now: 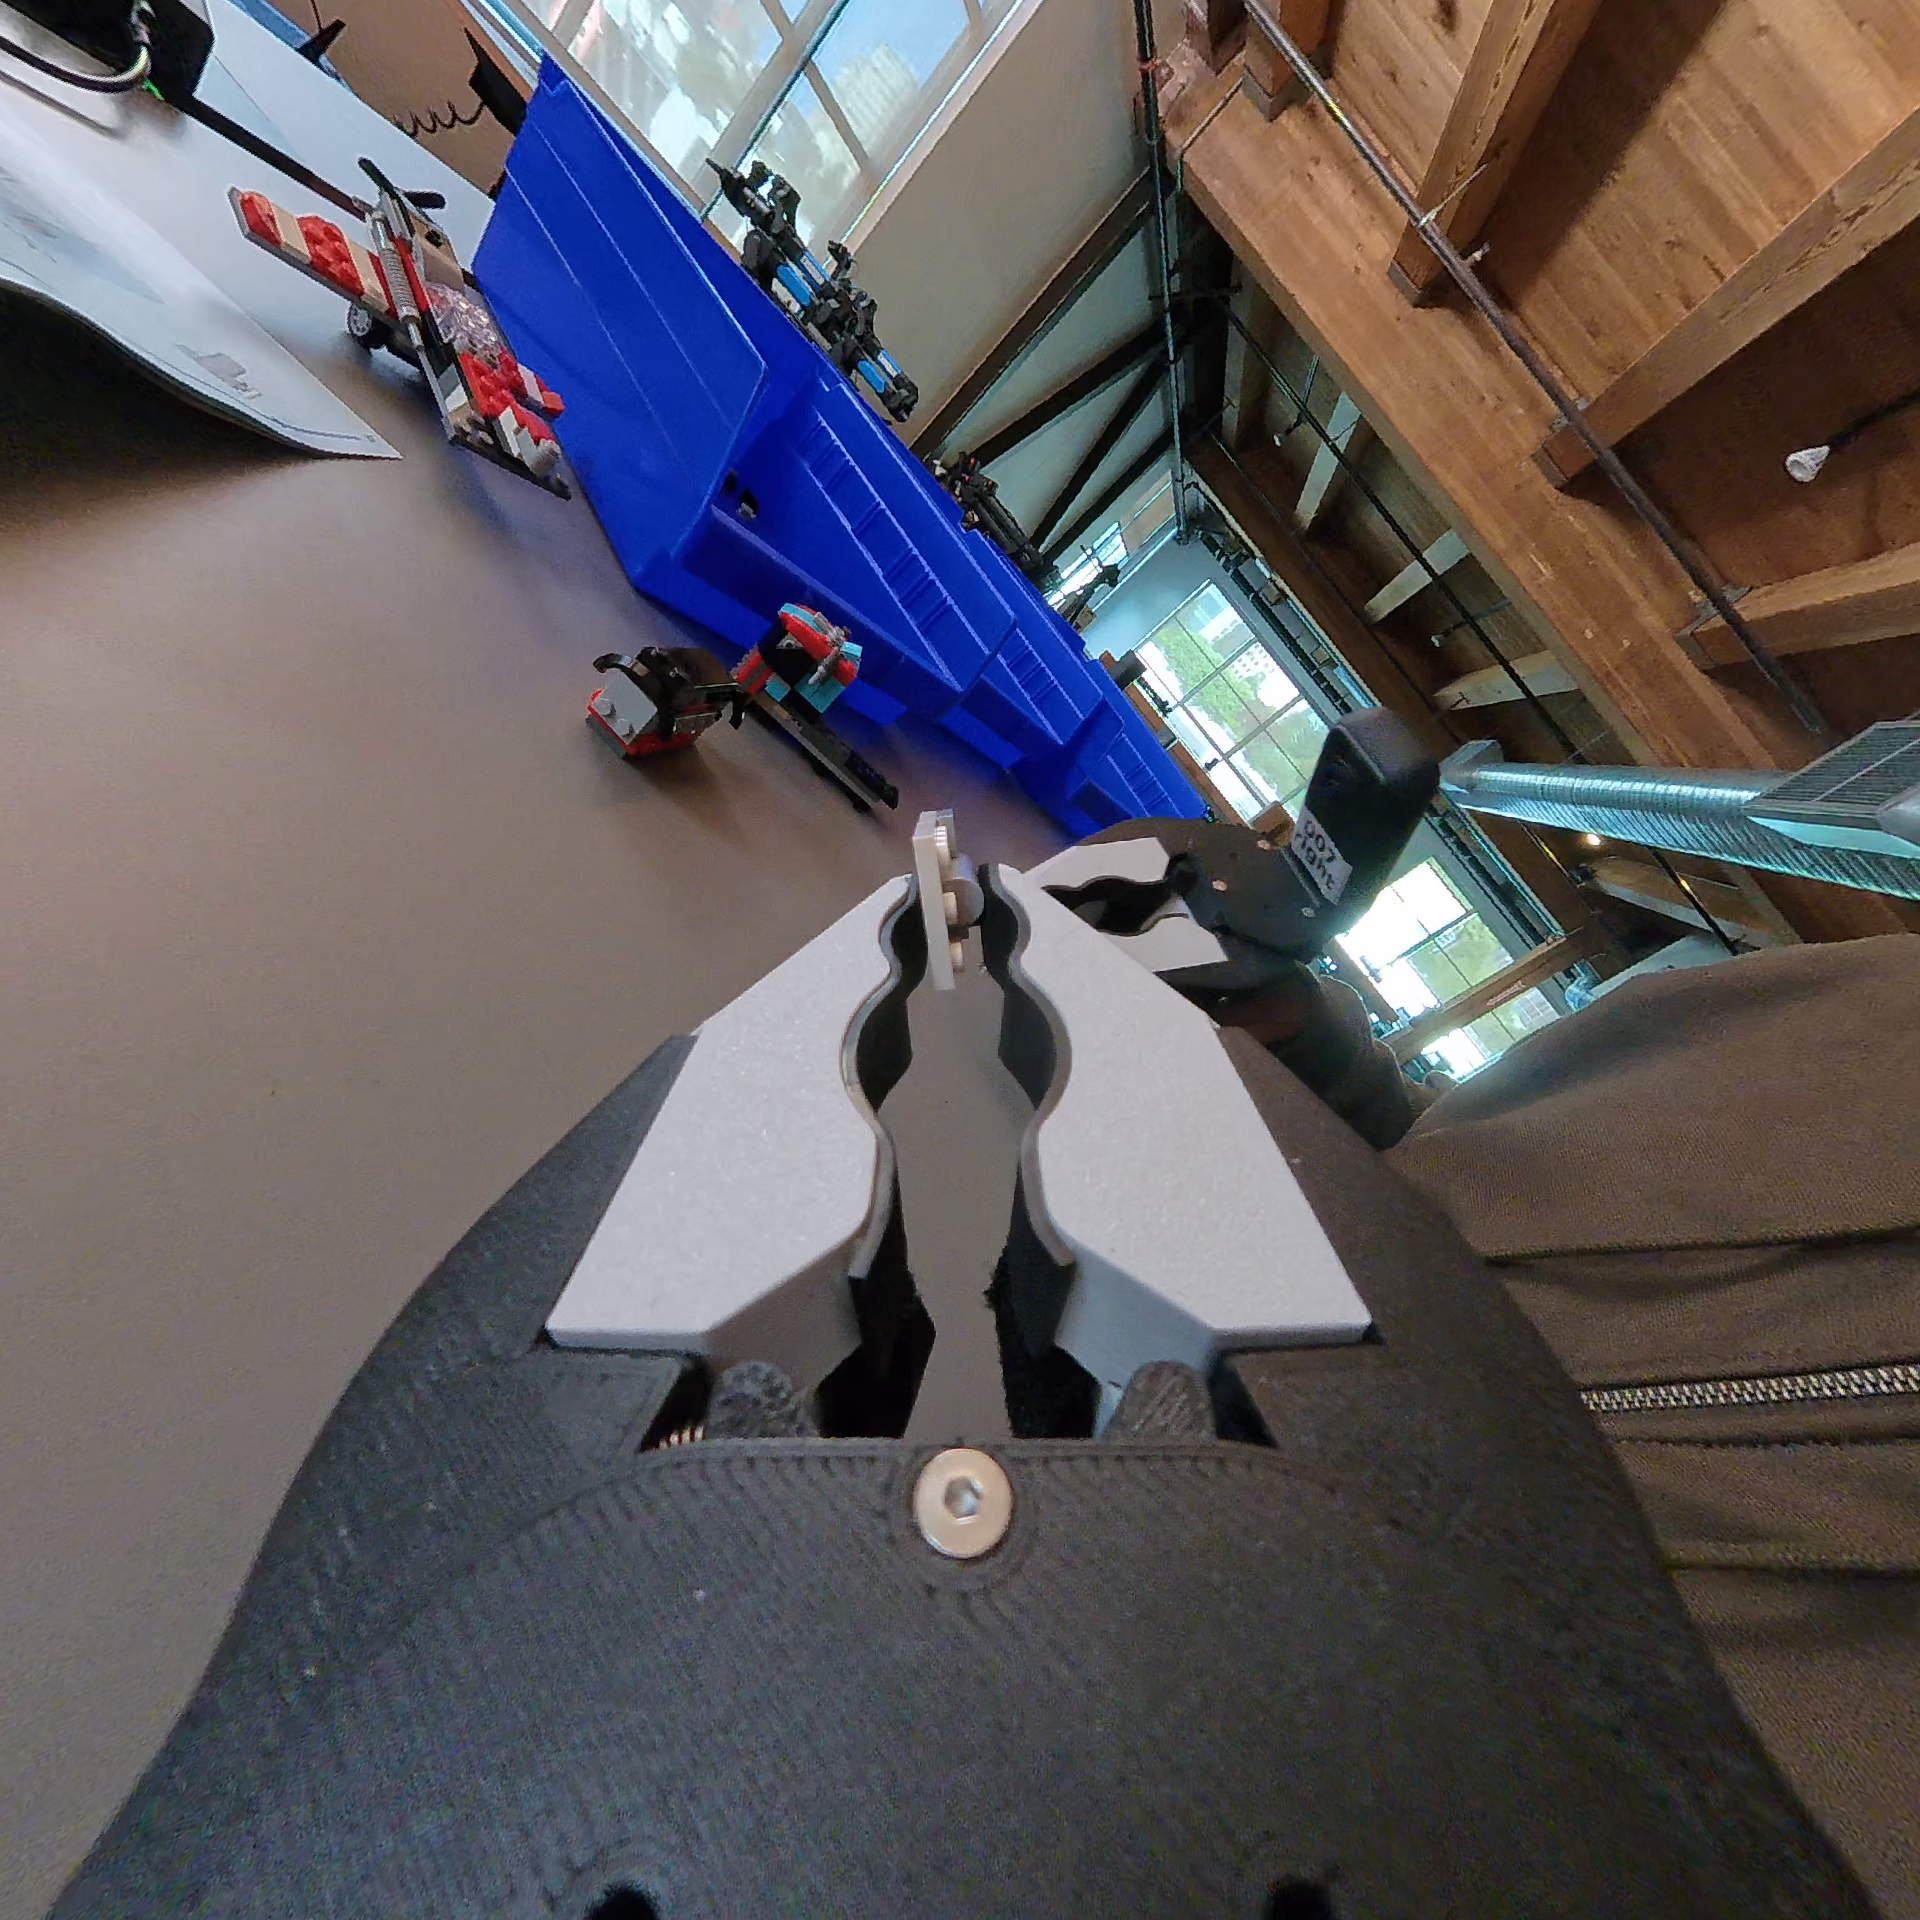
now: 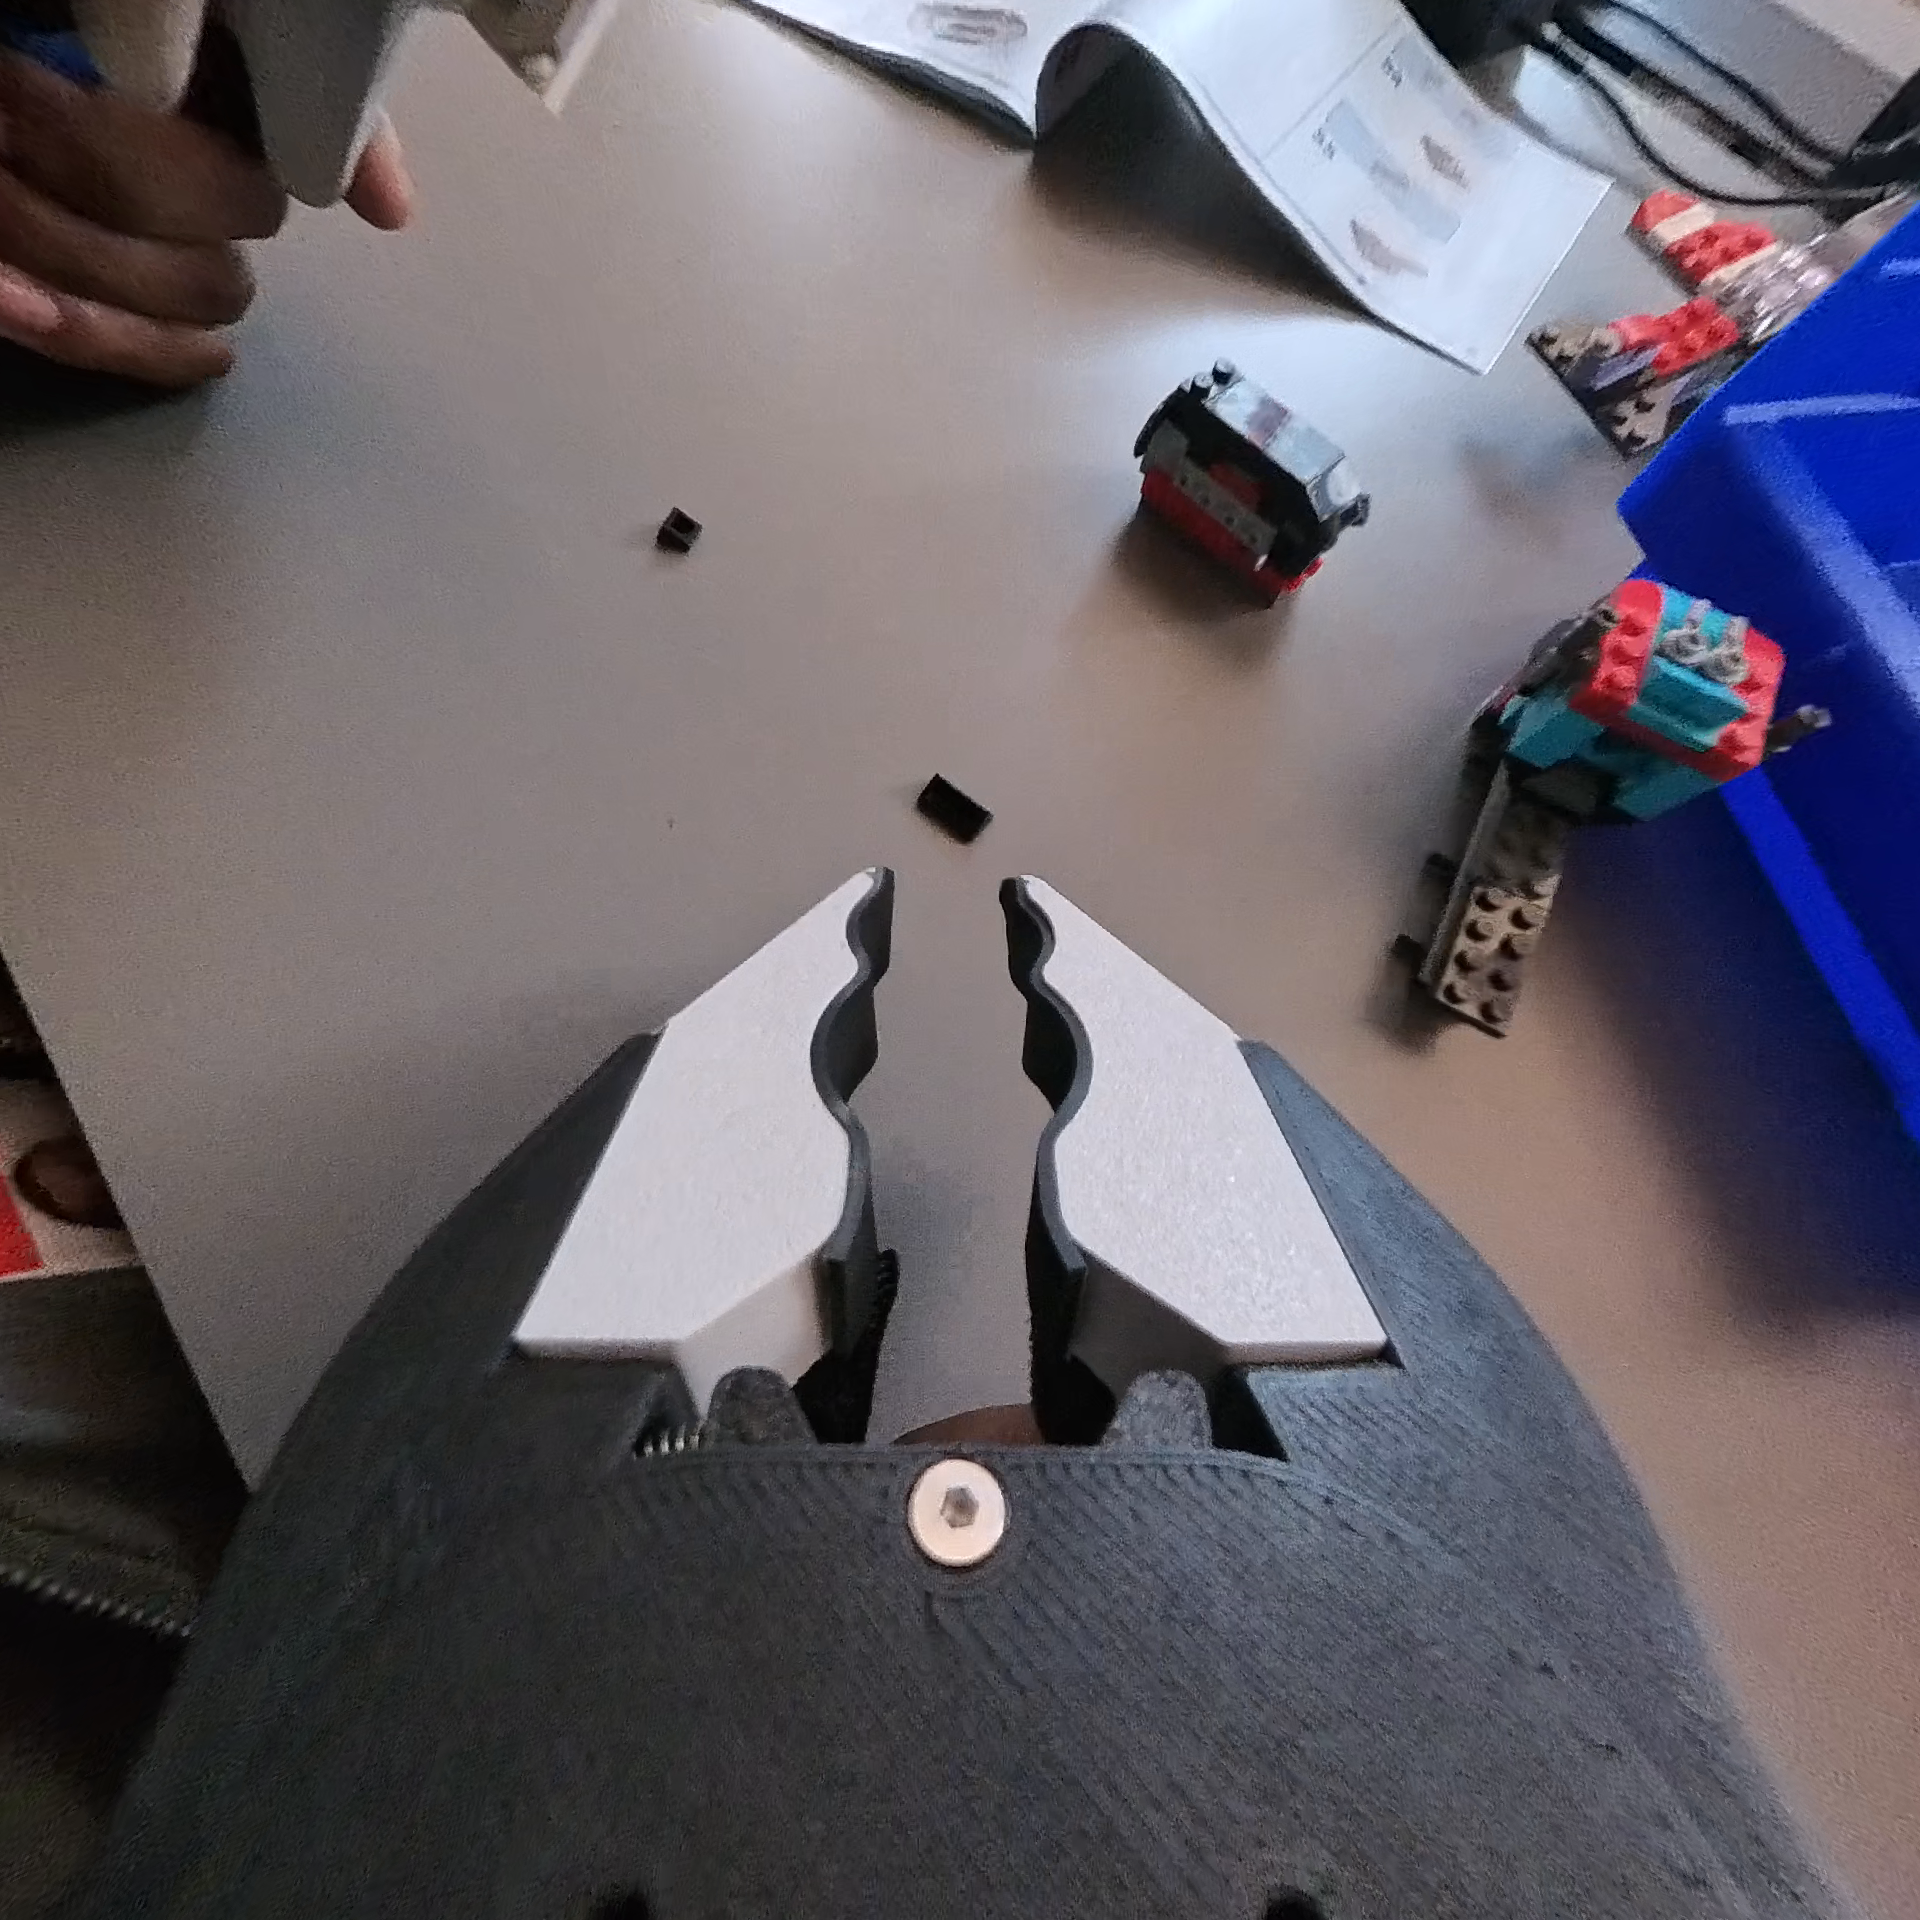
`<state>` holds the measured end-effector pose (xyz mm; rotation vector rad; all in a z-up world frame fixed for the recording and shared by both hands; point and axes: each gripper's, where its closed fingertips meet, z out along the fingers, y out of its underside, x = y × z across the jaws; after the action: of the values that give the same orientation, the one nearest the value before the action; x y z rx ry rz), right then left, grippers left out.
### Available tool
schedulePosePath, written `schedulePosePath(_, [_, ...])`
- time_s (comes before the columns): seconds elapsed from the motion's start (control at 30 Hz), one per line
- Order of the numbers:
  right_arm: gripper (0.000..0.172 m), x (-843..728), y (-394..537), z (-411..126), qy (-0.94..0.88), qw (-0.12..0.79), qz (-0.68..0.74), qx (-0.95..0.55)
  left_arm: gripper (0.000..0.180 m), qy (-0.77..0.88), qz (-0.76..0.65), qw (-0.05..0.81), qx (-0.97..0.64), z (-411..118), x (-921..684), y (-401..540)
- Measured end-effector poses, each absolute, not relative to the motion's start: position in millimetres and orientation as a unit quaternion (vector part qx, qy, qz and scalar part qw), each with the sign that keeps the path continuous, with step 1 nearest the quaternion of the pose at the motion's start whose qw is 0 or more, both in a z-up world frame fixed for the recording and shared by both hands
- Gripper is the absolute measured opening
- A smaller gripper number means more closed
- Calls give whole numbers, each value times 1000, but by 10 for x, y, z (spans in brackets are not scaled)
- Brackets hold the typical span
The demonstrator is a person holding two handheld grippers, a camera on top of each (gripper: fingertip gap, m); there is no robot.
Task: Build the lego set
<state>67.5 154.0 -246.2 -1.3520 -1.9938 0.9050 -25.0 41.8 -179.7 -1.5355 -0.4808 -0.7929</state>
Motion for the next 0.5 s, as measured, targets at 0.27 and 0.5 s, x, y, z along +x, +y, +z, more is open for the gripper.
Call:
schedulePosePath(0.27, [29, 394, 1494, -2612, -746, 260, 306, -531, 10, -209, -347, 626, -667, -1786, -252, 412])
schedulePosePath(0.5, [18, 350, 1476, -2675, -757, 274, 274, -526, 10, -208, -348, 627, -665, -1780, -249, 411])
